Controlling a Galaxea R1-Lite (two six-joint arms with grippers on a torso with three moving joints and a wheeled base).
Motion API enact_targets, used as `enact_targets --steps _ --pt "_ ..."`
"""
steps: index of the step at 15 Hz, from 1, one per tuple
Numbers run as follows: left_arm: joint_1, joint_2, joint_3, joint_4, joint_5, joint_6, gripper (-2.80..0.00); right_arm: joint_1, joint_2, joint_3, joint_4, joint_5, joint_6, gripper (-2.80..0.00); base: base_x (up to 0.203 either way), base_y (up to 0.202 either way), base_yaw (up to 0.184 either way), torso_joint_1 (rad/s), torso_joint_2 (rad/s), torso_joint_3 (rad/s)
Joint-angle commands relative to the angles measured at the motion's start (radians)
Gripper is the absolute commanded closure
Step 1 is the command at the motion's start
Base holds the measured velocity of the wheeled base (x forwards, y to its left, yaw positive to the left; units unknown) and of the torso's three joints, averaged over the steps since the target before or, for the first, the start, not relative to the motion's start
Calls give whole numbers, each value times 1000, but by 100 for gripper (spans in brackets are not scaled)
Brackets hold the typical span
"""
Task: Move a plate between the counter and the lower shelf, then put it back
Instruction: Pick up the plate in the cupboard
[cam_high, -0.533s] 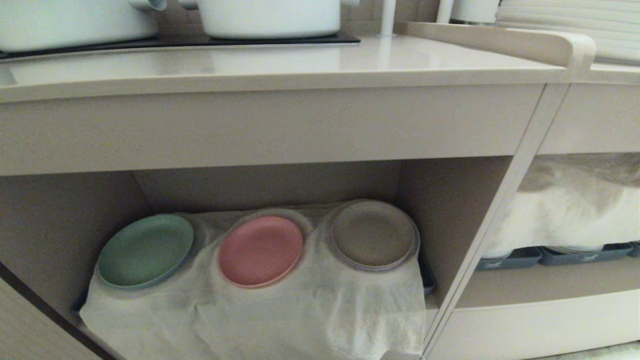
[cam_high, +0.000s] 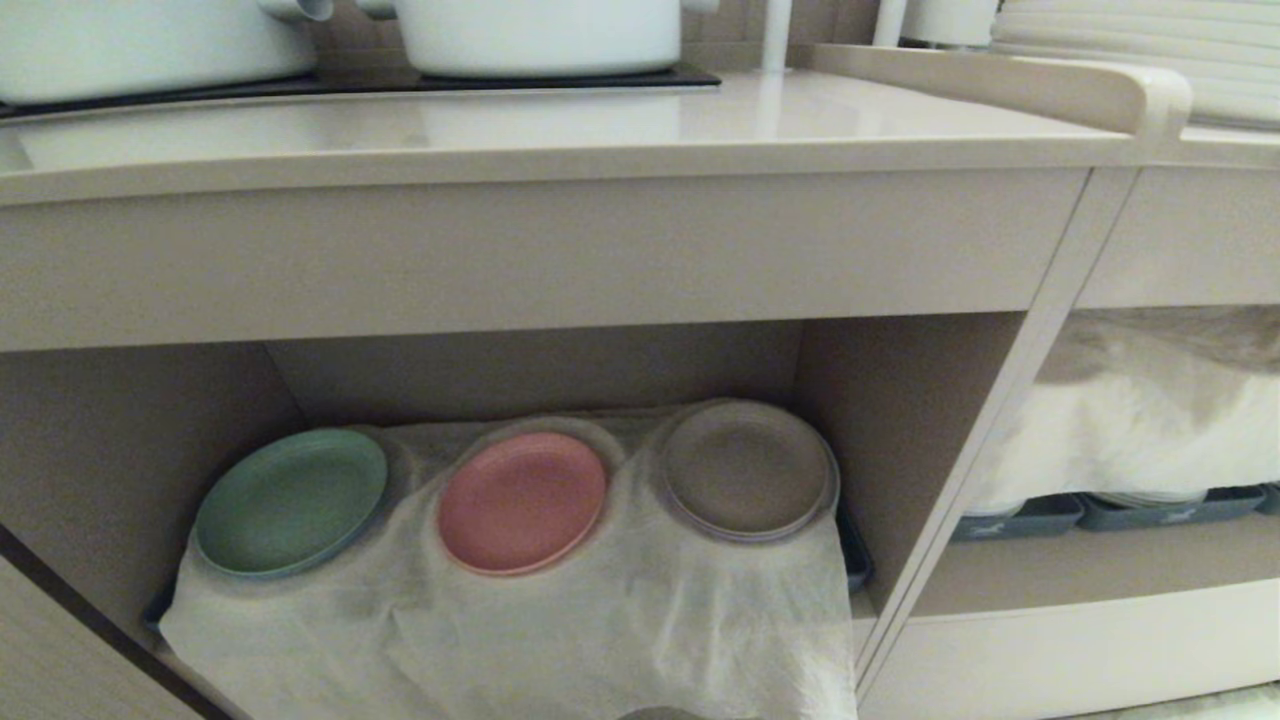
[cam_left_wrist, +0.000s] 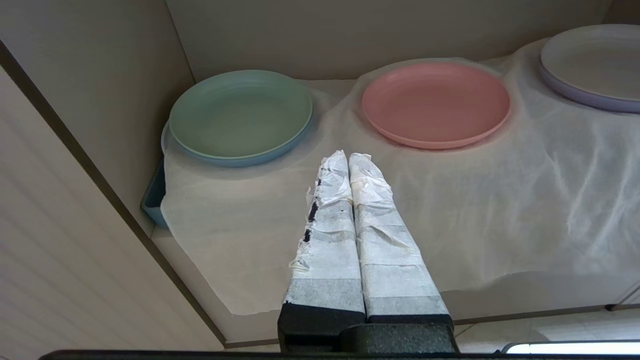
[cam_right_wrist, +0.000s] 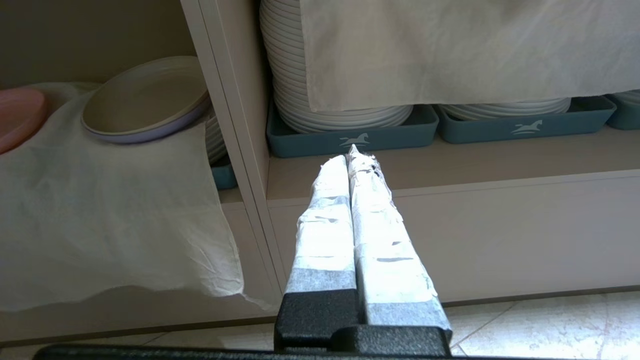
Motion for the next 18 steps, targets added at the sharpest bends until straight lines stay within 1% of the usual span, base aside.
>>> enact_targets --steps 1,18 --pt "0 0 0 0 0 0 0 0 1 0 -1 0 0 0 0 0 0 0 0 0" --pt "0 0 0 0 -1 0 0 0 1 0 0 0 0 0 0 0 0 0 0 0"
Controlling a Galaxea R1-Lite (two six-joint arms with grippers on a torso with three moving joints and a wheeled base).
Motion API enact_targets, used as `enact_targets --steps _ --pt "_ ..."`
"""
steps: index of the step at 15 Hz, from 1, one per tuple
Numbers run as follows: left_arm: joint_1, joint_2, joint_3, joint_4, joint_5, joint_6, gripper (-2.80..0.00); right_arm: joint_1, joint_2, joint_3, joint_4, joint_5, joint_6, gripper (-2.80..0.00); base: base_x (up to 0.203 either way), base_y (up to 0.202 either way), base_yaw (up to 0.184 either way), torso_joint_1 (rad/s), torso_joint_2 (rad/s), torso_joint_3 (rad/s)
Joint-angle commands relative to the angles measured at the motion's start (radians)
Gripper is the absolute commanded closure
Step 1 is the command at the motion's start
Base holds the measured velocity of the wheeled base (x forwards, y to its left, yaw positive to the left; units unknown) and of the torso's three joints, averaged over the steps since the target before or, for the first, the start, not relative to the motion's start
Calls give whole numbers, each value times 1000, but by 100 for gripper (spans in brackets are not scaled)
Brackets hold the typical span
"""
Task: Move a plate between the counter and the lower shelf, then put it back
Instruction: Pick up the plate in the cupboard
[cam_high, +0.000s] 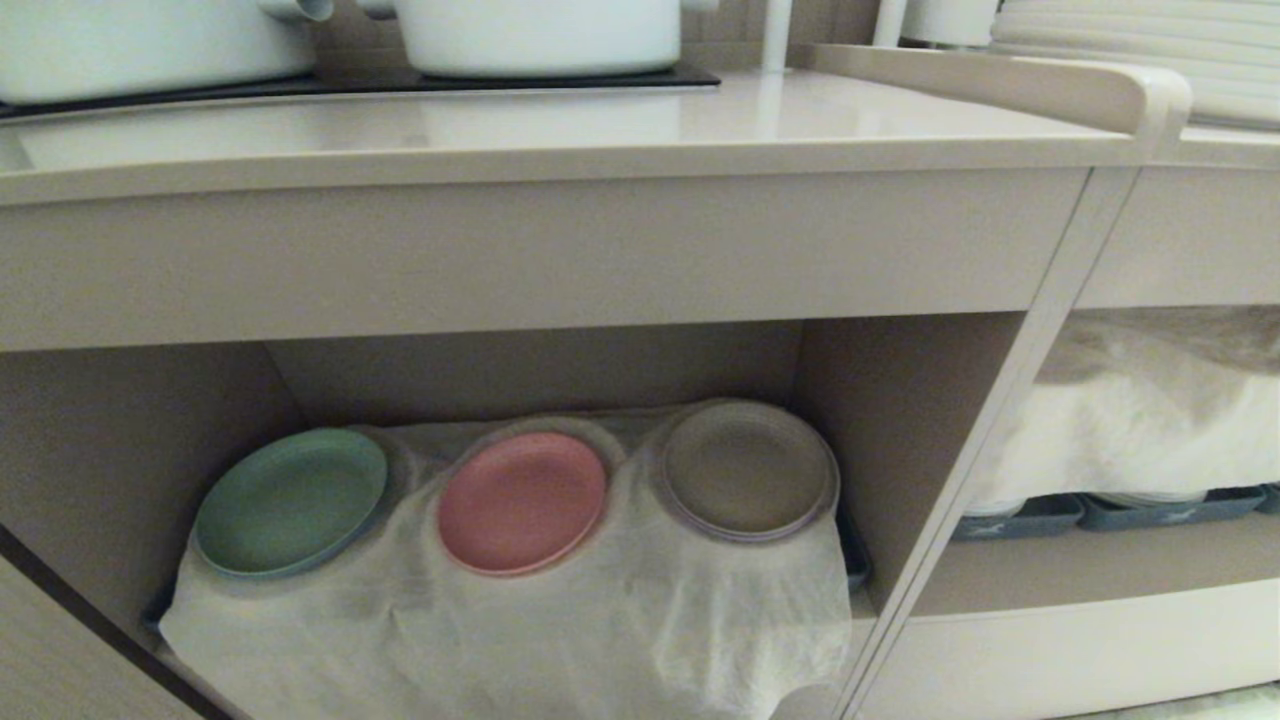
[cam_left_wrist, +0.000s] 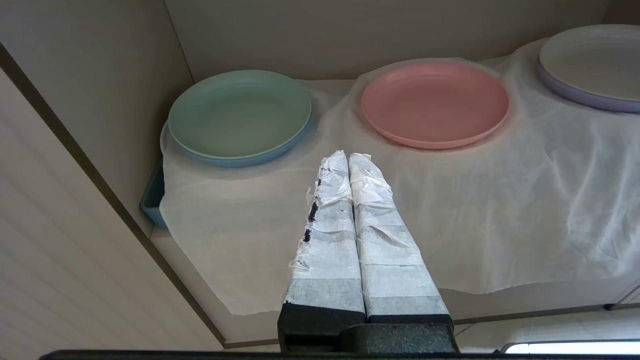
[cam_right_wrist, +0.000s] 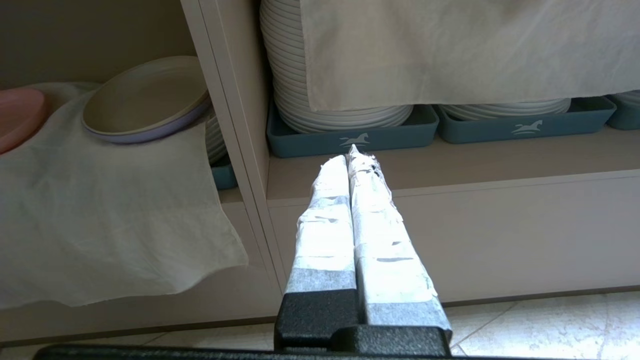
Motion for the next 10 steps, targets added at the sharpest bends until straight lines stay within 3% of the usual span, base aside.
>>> enact_targets --steps 1,7,10 --pt "0 0 0 -1 3 2 0 0 1 0 -1 0 0 0 0 0 0 0 0 0" --pt "0 0 -19 5 -11 7 0 0 1 0 -1 0 0 0 0 0 0 0 0 0" --pt "0 5 -119 140 -31 4 0 0 1 0 -1 0 0 0 0 0 0 0 0 0"
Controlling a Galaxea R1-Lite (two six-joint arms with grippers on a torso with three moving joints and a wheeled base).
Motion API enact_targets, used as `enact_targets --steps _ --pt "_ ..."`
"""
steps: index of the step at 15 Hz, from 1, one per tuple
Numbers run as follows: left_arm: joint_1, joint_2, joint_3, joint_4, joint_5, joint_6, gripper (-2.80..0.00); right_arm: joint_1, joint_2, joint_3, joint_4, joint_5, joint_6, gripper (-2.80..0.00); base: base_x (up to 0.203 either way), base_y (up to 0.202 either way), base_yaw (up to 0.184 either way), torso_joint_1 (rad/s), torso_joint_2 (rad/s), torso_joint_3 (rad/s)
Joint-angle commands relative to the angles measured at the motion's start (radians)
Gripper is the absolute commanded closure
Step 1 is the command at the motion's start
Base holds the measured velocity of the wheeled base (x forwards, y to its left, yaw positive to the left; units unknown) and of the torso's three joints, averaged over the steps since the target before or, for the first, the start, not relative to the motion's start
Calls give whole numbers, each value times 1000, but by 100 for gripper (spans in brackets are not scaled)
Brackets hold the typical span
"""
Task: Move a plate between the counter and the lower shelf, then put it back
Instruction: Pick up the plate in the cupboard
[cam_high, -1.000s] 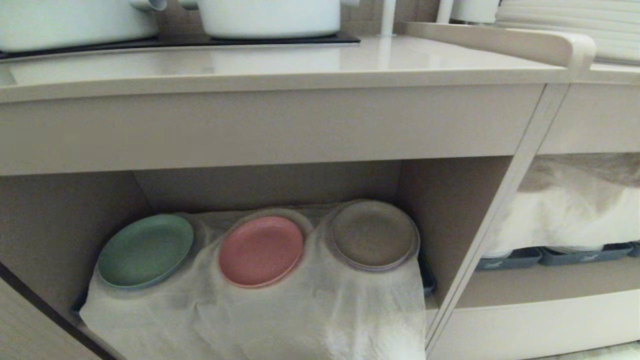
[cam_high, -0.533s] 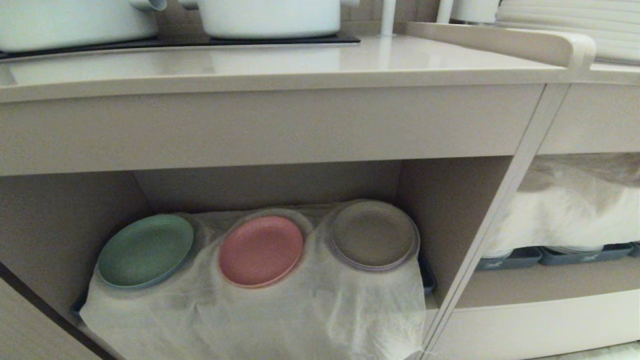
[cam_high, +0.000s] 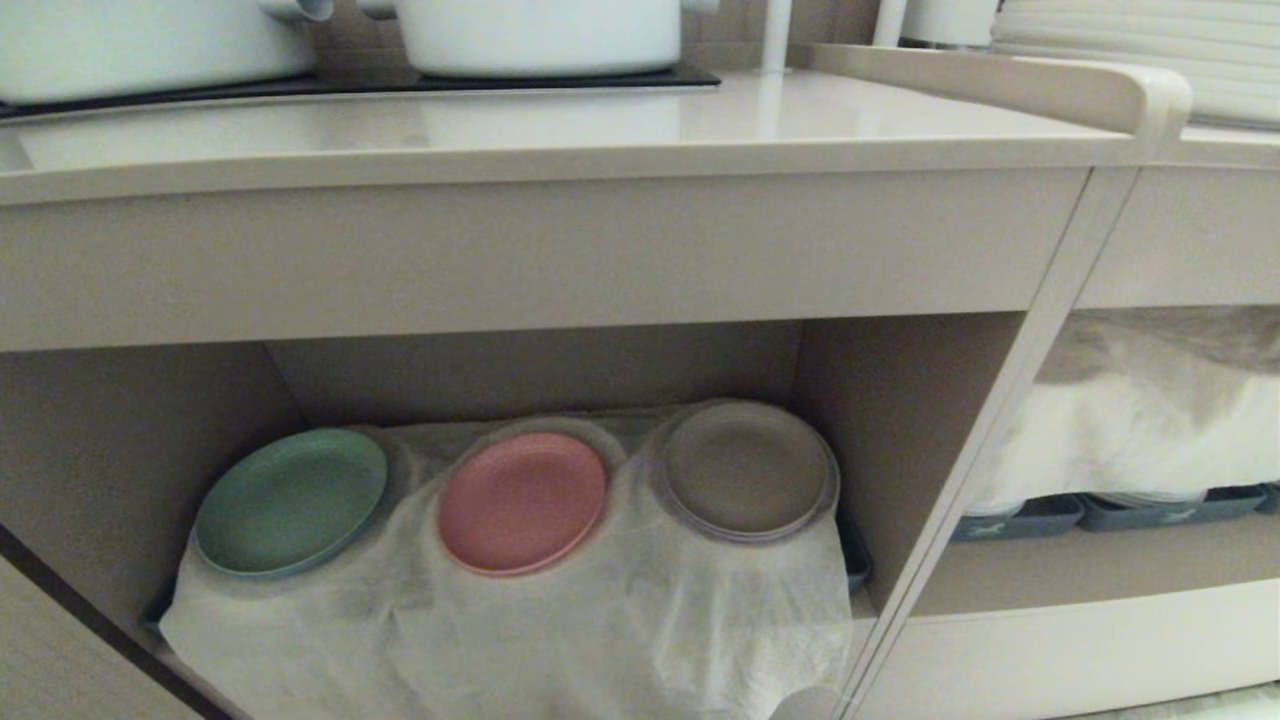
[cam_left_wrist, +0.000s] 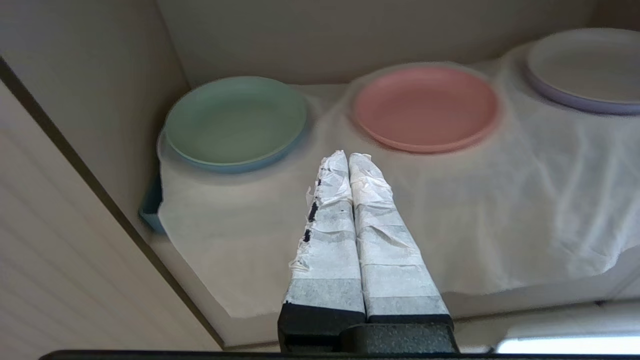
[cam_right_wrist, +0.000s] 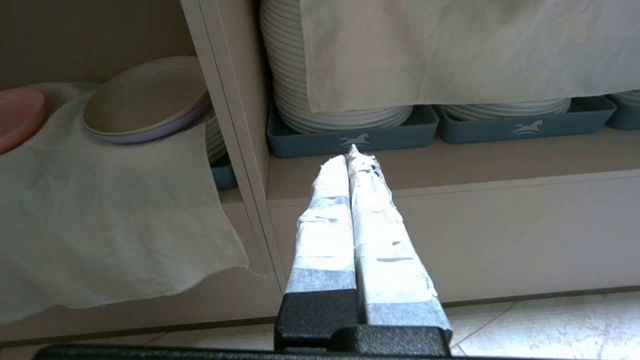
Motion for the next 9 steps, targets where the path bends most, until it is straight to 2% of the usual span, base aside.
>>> enact_targets --steps 1,4,9 --pt "0 7 -92 137 -23 -1 0 0 1 0 1 1 0 0 0 0 0 0 0 0" --pt "0 45 -196 301 -99 -1 0 0 1 0 -1 0 0 0 0 0 0 0 0 0" --pt "-2 270 -272 322 -125 0 0 0 1 0 1 0 0 0 0 0 0 0 0 0"
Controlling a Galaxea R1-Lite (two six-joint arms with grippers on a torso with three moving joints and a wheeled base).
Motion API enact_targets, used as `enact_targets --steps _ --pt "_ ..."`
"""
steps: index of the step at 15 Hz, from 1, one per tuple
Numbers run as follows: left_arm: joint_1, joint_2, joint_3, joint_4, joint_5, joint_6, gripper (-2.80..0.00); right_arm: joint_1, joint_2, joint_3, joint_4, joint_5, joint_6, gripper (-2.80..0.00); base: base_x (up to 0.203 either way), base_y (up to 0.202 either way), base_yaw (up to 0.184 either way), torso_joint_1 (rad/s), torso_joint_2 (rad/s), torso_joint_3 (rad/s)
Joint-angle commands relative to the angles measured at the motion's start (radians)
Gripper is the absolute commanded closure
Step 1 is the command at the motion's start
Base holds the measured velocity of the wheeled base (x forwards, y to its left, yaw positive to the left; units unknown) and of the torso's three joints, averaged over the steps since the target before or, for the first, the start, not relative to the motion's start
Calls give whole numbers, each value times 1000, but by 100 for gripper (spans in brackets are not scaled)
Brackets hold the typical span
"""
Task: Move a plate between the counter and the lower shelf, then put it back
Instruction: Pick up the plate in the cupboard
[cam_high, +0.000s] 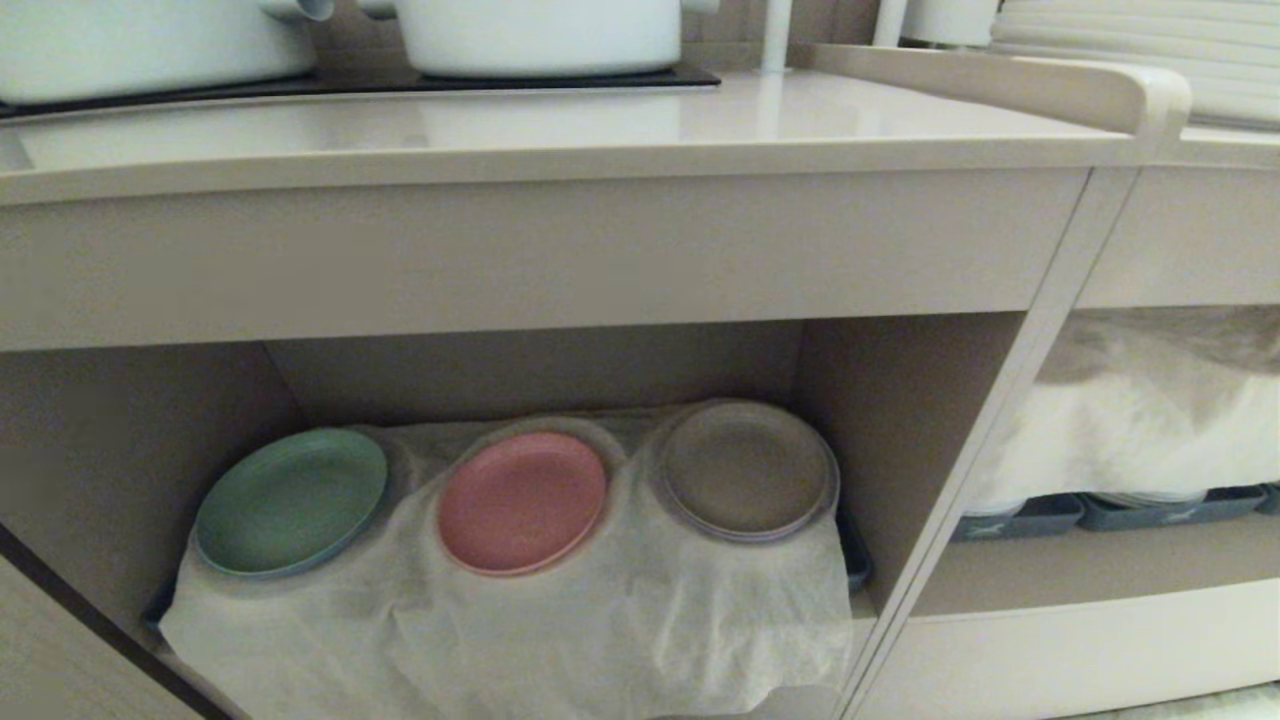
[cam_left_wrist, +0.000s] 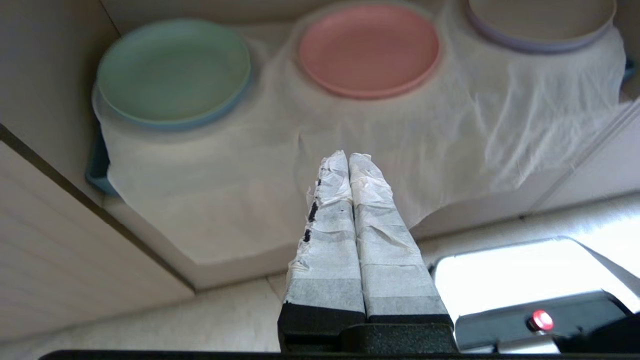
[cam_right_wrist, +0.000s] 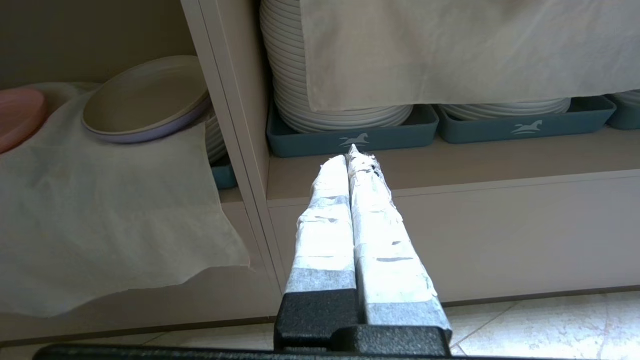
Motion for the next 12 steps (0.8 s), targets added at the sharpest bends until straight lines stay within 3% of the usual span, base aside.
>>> enact_targets --steps 1,6,12 --pt "-1 165 -42 4 -23 0 0 0 1 0 0 0 0 0 0 0 0 0 0 0" --pt "-32 397 -94 10 -75 8 0 0 1 0 0 0 0 0 0 0 0 0 0 0" --pt "-168 681 -97 10 -79 7 0 0 1 0 0 0 0 0 0 0 0 0 0 0"
